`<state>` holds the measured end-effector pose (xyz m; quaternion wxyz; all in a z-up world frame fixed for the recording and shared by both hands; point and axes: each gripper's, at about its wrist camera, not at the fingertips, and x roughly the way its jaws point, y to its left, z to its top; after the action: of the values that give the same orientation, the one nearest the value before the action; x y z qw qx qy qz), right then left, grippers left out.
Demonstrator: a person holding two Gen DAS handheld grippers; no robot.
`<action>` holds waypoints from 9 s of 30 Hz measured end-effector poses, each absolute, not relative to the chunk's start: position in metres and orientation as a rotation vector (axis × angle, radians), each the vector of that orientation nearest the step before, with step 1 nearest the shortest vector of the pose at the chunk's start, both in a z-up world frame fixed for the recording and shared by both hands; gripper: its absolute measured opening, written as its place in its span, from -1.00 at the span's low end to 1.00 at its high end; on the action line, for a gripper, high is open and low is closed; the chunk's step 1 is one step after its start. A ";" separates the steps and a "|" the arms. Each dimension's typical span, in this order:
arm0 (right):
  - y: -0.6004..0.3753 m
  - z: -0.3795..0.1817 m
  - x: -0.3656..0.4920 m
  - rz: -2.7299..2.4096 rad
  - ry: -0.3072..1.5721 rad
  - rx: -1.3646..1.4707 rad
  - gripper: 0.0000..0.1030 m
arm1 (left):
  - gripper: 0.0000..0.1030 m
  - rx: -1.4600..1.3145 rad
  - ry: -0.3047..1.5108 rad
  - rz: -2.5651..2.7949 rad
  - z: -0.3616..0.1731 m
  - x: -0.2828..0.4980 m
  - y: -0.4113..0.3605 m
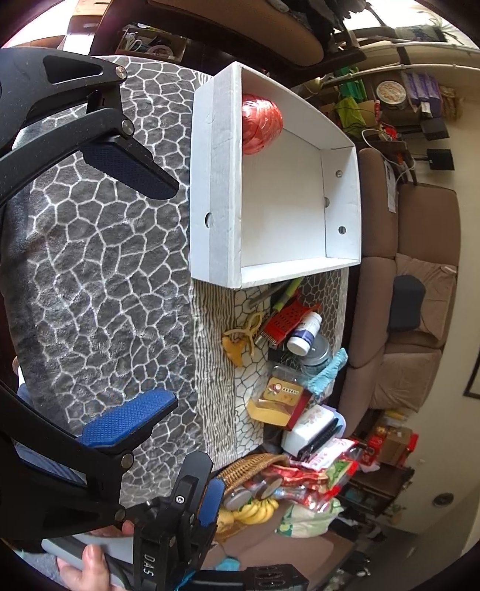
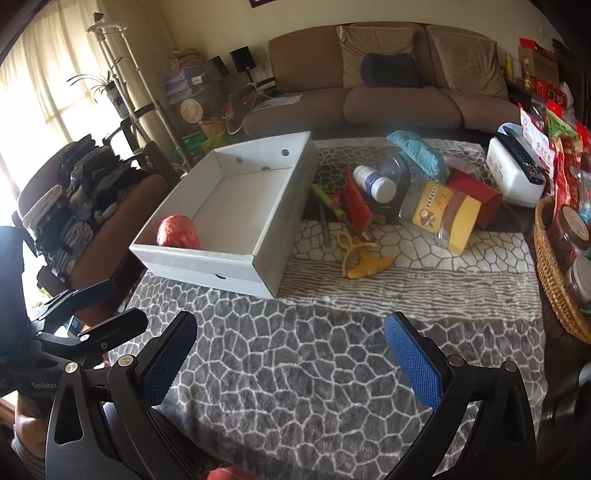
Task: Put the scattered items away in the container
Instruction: 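Withdraw the right gripper from the box toward the clear jar, then grasp the clear jar with yellow lid with the right gripper, then lift the clear jar with the right gripper off the table, then carry the clear jar with the right gripper over the white box, then lower the jar into the box beside the ball and open the right gripper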
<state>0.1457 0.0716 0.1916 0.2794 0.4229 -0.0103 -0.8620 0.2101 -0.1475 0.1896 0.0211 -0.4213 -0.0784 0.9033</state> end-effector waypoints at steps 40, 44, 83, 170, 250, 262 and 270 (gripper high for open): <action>0.207 0.065 -0.058 -2.373 -0.593 1.178 1.00 | 1.00 -1.311 0.001 2.478 0.047 -0.062 0.007; 0.204 0.057 -0.080 -2.336 -0.684 1.195 1.00 | 1.00 -1.297 0.013 2.445 0.037 -0.081 0.018; 0.186 0.070 -0.076 -2.141 -0.809 1.236 1.00 | 1.00 -1.202 -0.203 2.301 0.067 -0.035 -0.010; 0.202 0.026 -0.040 -1.929 -0.943 1.411 0.50 | 0.49 -1.336 -1.290 2.019 -0.017 -0.016 -0.056; -0.176 0.169 0.023 -1.596 0.666 0.811 0.78 | 0.75 -1.315 -1.292 2.233 0.113 0.034 -0.338; -0.209 0.088 -0.019 -1.475 0.819 1.027 0.77 | 0.89 -1.287 -1.234 2.337 0.126 0.047 -0.364; -0.232 0.077 -0.023 -1.339 0.873 1.161 0.84 | 0.89 -1.275 -1.269 2.330 0.126 0.050 -0.374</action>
<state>-0.0231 -0.2317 0.0773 0.5506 0.4905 0.3690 -0.5657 0.0501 -0.3743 0.1262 0.0988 -0.4311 -0.4291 0.7876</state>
